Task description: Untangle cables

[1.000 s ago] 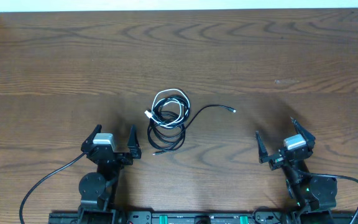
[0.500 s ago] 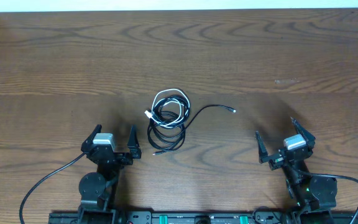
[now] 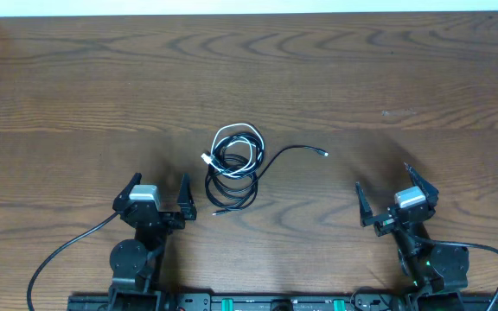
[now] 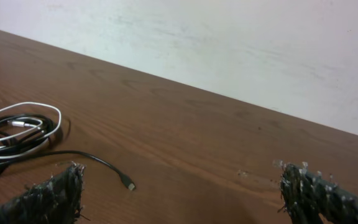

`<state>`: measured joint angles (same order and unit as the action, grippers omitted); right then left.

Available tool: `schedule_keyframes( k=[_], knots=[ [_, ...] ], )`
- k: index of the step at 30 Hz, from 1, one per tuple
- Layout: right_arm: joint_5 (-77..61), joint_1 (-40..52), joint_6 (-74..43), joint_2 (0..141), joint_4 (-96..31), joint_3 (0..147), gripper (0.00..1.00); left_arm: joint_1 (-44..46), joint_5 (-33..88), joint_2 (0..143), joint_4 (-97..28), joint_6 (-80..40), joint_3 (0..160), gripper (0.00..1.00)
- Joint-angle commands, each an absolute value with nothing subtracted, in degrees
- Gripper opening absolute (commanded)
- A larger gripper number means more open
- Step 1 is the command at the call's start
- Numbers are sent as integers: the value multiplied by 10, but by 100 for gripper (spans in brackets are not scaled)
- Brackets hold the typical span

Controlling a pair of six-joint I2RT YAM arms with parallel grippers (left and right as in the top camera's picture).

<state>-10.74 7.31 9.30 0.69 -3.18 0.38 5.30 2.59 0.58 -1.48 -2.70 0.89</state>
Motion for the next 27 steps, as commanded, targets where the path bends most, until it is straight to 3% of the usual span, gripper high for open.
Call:
schedule_keyframes(
  k=[1, 18, 27],
  knots=[
    [-107, 76, 86, 4, -35, 3, 99, 51, 4, 2, -41, -17, 2, 98],
    [-107, 76, 86, 4, -35, 3, 99, 51, 10, 2, -11, -34, 34, 98],
    [-107, 76, 86, 4, -35, 3, 99, 51, 32, 94, -226, -102, 255, 98]
  ],
)
